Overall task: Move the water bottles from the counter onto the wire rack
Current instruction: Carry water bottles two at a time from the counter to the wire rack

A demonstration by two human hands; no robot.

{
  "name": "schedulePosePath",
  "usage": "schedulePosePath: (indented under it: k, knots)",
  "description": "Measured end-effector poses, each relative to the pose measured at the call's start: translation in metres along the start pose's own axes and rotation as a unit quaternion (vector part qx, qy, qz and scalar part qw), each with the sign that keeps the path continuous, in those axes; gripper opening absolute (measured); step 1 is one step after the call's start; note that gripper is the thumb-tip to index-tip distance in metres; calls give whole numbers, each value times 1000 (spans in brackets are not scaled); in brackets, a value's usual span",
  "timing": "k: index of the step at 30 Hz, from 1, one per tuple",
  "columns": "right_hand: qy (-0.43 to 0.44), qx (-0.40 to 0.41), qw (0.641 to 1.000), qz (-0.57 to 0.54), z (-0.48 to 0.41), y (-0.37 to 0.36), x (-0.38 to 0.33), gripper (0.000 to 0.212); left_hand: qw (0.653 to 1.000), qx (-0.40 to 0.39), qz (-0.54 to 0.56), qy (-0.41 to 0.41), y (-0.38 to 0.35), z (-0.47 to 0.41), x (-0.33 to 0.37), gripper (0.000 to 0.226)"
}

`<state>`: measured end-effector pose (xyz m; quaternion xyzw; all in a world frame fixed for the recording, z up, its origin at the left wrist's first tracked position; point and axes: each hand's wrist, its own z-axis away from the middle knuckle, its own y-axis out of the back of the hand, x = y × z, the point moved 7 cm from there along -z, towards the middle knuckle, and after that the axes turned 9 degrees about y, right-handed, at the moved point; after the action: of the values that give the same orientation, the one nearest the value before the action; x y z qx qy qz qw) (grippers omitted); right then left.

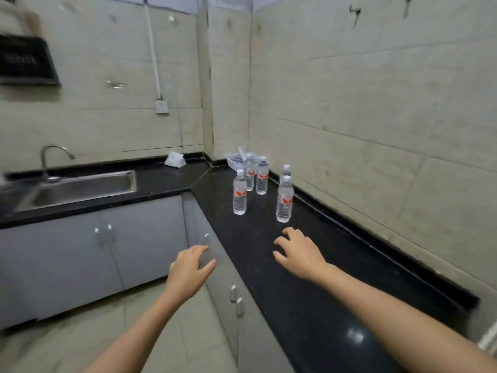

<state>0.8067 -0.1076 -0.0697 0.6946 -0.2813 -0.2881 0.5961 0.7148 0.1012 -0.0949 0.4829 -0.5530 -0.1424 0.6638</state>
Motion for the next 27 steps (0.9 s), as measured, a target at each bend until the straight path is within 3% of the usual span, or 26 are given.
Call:
schedulePosePath:
  k: [6,12,20,27]
  knots:
    - [11,-35,999,-28,-85,-52,-90,39,996,27,2,86,69,-38,-124,47]
    - [6,-81,995,-58,-136,-95,-130,42,989,29,11,144,85,-62,-202,46]
    - [-17,-87,989,-117,-212,-138,-117,40,987,6,19,160,69,-132,-241,45]
    - [-82,-28,975,-206,-320,-156,-63,36,992,-10,11,128,58,-258,-233,46]
